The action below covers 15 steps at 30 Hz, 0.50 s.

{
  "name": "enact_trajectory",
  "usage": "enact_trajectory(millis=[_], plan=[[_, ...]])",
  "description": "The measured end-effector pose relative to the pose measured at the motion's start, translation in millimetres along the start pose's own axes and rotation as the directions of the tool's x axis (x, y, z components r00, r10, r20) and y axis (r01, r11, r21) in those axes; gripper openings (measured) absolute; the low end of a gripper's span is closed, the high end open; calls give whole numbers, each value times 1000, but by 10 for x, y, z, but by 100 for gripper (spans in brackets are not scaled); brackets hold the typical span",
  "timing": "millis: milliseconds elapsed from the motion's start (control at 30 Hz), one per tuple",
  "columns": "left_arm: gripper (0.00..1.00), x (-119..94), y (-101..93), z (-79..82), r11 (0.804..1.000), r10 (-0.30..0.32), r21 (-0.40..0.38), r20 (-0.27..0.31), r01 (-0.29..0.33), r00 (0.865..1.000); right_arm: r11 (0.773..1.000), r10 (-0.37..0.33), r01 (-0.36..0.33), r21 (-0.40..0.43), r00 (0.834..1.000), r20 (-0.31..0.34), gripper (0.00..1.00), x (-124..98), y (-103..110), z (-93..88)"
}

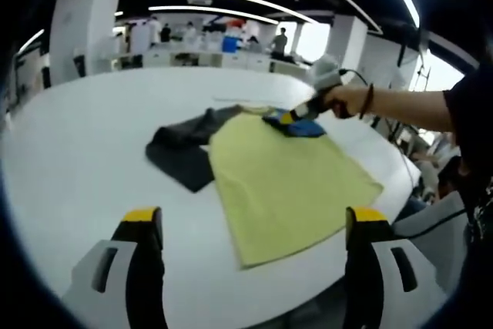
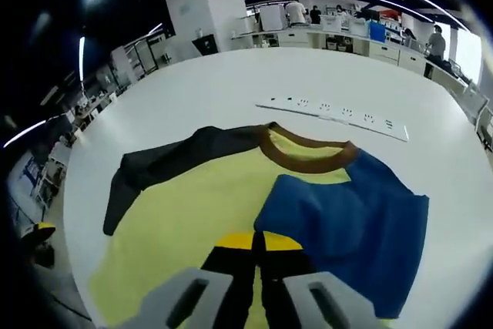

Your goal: Fold the garment on the visible template until the final outline fits inside the template.

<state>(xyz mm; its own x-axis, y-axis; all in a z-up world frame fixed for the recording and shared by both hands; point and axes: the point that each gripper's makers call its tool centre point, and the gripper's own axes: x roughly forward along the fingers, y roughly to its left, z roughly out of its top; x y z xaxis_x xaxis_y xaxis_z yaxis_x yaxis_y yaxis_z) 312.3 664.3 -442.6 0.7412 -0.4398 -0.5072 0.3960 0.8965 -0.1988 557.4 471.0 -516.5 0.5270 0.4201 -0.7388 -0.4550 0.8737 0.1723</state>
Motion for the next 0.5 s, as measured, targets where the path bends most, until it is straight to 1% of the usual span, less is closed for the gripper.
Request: enact_trajectory(millis=[100,200,267,500], plan=[[95,4,6,-15,1000,2,1,-5,-2,1000,1000,-2,2,-7,1000,-5,0,13,23,-27],[95,4,1,-9,1000,0,-1,-2,0,1000,999,5,-5,-50,1000,-1,0,-5,69,-12],[95,7,2,-15,1000,0,-2,-5,0,1000,998,13,-13,-62,1000,-5,0,9,73,-2],[95,31,-9,-7,1000,-5,-1,-3,5,1000,996,30,-31,-82,1000,-8,0,-35,127,-71]])
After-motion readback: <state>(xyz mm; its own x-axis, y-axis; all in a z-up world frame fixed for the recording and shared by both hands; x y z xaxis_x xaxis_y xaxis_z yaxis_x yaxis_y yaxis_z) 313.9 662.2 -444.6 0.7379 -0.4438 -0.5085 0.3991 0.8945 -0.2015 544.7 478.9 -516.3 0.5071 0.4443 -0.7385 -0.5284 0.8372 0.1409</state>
